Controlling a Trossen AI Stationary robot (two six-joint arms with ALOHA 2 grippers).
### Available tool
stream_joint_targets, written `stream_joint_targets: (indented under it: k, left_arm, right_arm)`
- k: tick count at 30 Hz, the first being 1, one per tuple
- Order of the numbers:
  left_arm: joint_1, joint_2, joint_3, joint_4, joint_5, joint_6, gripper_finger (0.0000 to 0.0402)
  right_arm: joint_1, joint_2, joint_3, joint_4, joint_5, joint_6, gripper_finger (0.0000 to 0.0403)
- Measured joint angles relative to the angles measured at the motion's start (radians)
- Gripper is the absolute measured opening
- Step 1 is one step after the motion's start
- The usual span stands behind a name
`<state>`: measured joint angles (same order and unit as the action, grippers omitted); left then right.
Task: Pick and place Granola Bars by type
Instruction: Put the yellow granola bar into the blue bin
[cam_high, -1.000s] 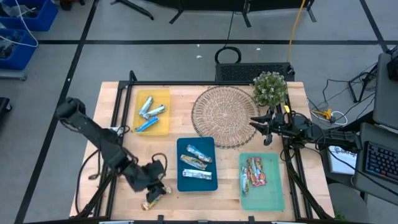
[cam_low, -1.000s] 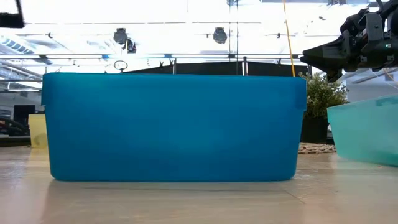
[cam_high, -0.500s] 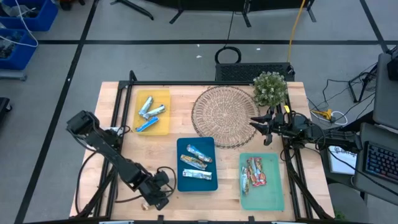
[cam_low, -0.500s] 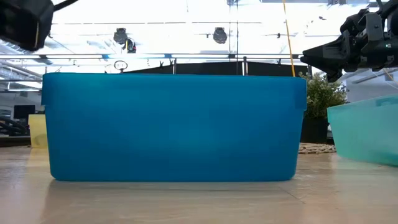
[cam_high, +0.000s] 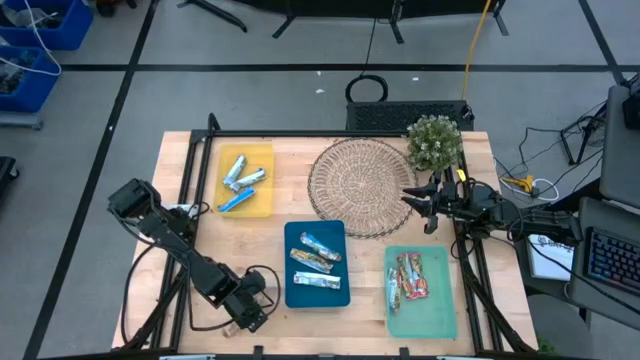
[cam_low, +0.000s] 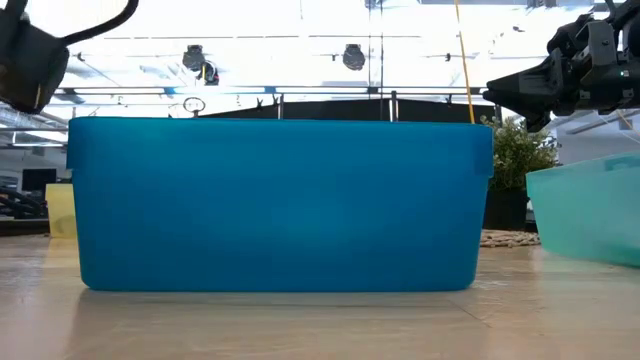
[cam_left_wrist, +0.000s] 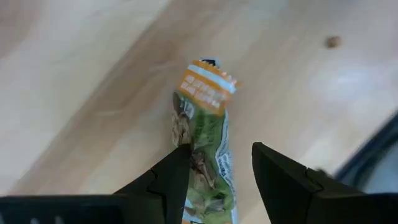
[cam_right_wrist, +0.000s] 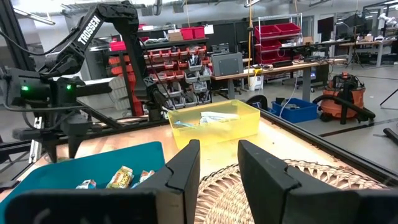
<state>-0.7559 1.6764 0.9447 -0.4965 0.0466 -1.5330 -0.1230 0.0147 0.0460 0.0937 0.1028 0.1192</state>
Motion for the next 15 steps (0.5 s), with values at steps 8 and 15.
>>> stream_joint_targets:
  k: [8, 15]
  left_arm:
    - [0.011, 0.000, 0.000, -0.118, 0.002, -0.042, 0.0179]
    - [0.029, 0.001, 0.000, -0.208, -0.002, -0.043, 0.0179]
  right_arm:
    - [0.000, 0.000, 0.000, 0.000, 0.000, 0.000, 0.0100]
    - [0.000, 0.000, 0.000, 0.000, 0.000, 0.000, 0.0100]
